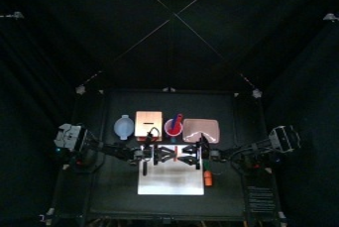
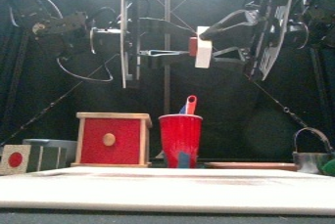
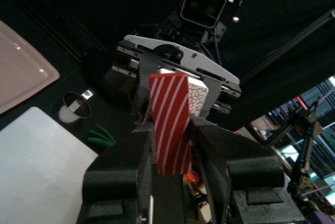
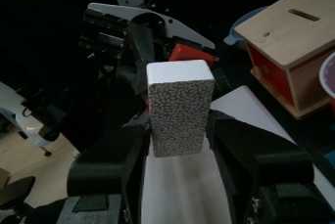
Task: Pull apart salmon sushi
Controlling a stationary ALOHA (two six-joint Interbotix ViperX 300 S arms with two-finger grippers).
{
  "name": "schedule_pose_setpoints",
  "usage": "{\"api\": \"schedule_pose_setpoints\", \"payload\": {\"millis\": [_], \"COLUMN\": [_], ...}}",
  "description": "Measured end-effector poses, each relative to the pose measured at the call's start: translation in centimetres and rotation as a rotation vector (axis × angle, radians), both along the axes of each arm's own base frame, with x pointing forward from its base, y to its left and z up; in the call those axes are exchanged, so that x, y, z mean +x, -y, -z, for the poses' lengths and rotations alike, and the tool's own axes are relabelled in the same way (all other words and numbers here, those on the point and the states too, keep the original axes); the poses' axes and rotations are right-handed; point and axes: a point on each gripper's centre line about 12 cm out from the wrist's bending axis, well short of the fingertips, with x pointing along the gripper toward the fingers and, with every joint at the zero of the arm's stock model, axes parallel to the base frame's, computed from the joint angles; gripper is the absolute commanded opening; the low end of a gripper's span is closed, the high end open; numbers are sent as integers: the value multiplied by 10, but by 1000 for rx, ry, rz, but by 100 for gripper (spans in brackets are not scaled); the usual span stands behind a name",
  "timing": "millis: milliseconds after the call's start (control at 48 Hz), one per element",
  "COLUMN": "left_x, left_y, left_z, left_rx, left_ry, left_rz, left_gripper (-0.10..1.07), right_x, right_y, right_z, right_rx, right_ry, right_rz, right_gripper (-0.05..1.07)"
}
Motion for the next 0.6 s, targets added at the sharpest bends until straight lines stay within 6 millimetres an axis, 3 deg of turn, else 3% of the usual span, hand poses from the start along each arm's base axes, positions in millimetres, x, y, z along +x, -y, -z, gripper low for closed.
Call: {"api": "schedule_pose_setpoints", "payload": {"millis": [167,604], "left_x": [-5,-22], "left_y": [-1,-6], "left_z": [4,12], "left_rx": [-5,-31], "left_ry": [-13,-69], "left_rz": [-7,-34], "left_gripper": [63,62], "right_x": [-2,-31], "right_y": [0,4], "right_z": [-2,-9], "right_rx": [0,7], "right_ry": [5,28], "right_rz": [-2,-3], "right_gripper": [65,65]}}
